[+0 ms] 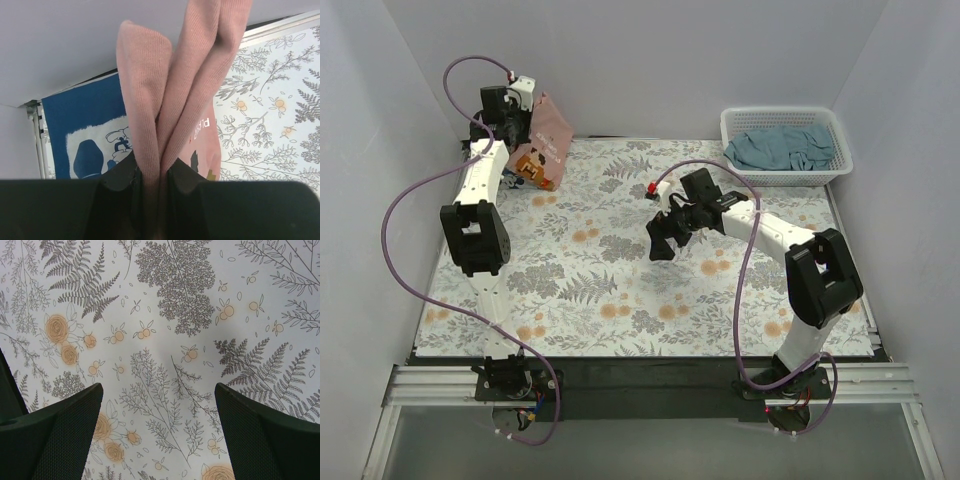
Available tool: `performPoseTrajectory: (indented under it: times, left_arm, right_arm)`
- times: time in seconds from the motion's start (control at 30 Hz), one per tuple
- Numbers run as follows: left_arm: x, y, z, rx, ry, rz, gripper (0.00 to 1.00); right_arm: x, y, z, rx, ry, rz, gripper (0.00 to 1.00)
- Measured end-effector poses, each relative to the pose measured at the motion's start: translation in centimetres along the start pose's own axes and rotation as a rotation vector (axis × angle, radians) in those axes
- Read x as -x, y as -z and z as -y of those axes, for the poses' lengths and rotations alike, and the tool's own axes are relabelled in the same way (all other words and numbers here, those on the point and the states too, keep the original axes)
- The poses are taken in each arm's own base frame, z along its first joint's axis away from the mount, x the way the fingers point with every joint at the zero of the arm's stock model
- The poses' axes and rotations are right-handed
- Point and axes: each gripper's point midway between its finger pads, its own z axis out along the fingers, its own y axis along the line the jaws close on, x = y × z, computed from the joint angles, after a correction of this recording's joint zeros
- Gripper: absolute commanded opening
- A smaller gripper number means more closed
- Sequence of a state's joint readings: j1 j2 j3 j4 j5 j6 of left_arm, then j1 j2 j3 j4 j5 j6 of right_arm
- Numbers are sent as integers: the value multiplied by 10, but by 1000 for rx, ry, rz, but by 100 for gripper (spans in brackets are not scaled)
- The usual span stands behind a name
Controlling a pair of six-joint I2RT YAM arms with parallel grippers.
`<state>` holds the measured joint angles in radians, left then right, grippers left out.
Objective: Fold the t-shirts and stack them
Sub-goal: Neatly place the folded tshirt to the corner
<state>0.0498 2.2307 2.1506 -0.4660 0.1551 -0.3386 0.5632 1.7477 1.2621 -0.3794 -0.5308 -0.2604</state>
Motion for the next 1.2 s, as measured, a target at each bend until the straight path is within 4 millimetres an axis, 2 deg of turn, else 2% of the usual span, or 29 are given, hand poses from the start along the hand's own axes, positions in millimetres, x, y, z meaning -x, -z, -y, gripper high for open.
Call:
performPoseTrajectory:
  times: [0.17, 0.5, 0.97, 1.03, 1.07, 1.13, 1.17, 1.2]
  left_arm:
    - [-2, 1, -10, 22, -20, -3, 0]
    - [-13, 3, -55, 87, -29, 10, 0]
    - [-67, -36, -93, 138, -33, 2, 2]
    - [-75, -42, -98, 148, -35, 1, 6]
    - [-79, -45, -100, 151, -38, -1, 15]
    - [-88, -50, -107, 175, -43, -9, 23]
    - [-93, -54, -111, 188, -43, -17, 33]
    - [-99, -56, -114, 200, -43, -28, 38]
  right_arm:
    - [-5, -4, 1, 8, -18, -19, 98]
    - [-10, -10, 2, 17, -43, -34, 98]
    - [-27, -24, 7, 33, -82, -82, 99]
    - [-28, -25, 7, 34, -83, -84, 98]
    - [-28, -25, 7, 34, -84, -84, 98]
    - [-28, -25, 7, 33, -84, -85, 98]
    - [-28, -25, 7, 33, -84, -84, 98]
    - [-28, -25, 7, 33, -84, -85, 98]
